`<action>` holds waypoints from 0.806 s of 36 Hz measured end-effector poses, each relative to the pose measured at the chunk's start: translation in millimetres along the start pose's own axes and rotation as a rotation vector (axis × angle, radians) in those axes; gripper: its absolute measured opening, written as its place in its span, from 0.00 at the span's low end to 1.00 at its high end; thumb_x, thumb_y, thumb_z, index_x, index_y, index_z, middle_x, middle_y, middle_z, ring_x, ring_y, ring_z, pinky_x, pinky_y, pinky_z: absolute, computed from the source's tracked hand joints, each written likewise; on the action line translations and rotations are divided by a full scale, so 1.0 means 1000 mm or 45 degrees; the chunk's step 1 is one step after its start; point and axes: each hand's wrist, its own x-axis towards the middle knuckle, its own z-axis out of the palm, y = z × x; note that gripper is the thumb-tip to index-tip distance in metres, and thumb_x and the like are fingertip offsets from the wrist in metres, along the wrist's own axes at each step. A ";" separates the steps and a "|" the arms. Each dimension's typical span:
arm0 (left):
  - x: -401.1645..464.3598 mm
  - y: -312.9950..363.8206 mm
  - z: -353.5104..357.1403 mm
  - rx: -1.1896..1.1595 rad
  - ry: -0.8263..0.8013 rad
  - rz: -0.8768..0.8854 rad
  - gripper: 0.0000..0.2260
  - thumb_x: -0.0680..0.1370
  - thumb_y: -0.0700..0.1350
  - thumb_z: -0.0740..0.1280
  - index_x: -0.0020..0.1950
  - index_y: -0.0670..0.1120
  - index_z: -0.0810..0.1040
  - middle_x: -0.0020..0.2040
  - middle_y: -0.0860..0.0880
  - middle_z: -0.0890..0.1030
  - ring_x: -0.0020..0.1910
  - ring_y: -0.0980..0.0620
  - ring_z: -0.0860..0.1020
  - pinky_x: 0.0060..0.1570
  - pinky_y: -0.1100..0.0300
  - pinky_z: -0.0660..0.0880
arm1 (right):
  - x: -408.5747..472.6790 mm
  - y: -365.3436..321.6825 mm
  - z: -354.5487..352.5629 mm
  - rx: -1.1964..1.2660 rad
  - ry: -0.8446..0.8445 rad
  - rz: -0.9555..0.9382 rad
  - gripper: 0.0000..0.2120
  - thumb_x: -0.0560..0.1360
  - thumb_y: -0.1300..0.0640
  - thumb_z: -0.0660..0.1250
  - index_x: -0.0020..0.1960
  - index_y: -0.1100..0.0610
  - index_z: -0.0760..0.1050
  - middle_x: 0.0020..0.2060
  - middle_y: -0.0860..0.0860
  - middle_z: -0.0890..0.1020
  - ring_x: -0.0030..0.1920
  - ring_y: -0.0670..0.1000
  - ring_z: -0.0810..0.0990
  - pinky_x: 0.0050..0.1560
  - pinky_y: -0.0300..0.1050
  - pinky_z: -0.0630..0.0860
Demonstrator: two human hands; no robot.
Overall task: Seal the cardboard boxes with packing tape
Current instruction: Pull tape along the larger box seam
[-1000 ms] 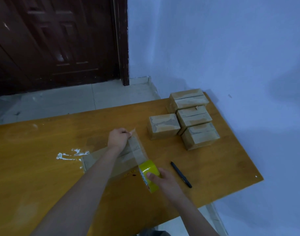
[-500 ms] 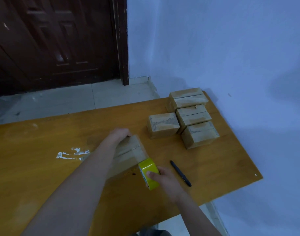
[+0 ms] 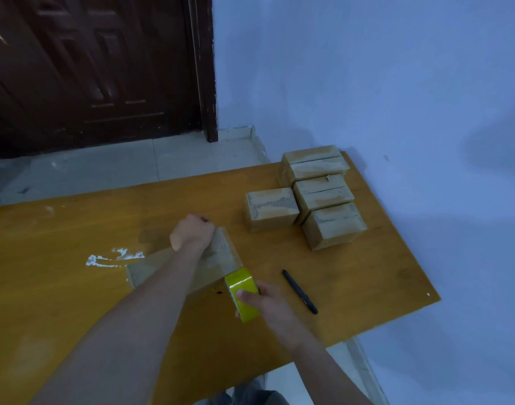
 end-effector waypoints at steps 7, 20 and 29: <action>-0.013 -0.013 0.002 -0.450 0.399 0.439 0.07 0.80 0.42 0.63 0.54 0.41 0.78 0.52 0.43 0.78 0.55 0.45 0.74 0.51 0.60 0.67 | -0.004 0.012 0.006 -0.049 -0.043 -0.093 0.06 0.77 0.54 0.65 0.50 0.56 0.75 0.38 0.52 0.81 0.38 0.46 0.81 0.42 0.37 0.77; -0.088 -0.055 0.041 0.127 0.152 0.642 0.26 0.75 0.59 0.56 0.67 0.46 0.75 0.65 0.47 0.74 0.65 0.44 0.69 0.65 0.49 0.66 | 0.000 0.032 -0.008 -0.085 -0.018 -0.121 0.02 0.76 0.54 0.67 0.48 0.52 0.78 0.38 0.48 0.81 0.39 0.46 0.80 0.42 0.38 0.75; -0.092 -0.059 0.043 0.254 0.171 0.705 0.37 0.72 0.67 0.48 0.72 0.45 0.69 0.69 0.46 0.70 0.69 0.45 0.66 0.68 0.54 0.61 | 0.008 0.051 -0.008 -0.150 0.065 -0.274 0.10 0.74 0.51 0.69 0.39 0.56 0.74 0.30 0.47 0.74 0.30 0.44 0.71 0.33 0.38 0.68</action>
